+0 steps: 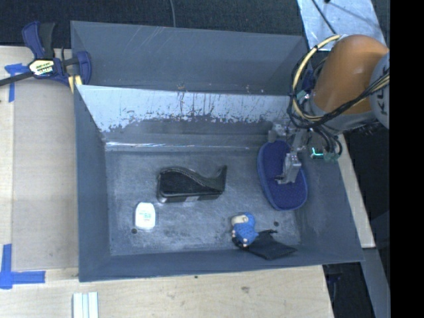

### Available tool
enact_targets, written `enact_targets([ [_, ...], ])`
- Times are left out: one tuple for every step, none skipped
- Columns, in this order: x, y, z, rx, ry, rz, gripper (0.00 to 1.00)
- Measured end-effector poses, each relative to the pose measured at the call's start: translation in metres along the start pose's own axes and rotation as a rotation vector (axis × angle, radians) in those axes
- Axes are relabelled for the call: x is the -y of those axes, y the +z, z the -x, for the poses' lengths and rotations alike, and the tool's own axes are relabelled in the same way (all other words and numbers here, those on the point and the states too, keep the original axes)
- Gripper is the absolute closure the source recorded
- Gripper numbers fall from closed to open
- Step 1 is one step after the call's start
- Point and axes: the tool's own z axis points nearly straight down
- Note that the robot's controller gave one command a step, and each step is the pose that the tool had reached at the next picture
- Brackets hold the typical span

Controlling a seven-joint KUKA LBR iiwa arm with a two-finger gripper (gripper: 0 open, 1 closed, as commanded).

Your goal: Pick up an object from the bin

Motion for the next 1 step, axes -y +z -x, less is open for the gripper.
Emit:
enact_targets([
  [0.0217, 0.0575, 0.0013, 0.016, 0.094, 0.008, 0.00],
])
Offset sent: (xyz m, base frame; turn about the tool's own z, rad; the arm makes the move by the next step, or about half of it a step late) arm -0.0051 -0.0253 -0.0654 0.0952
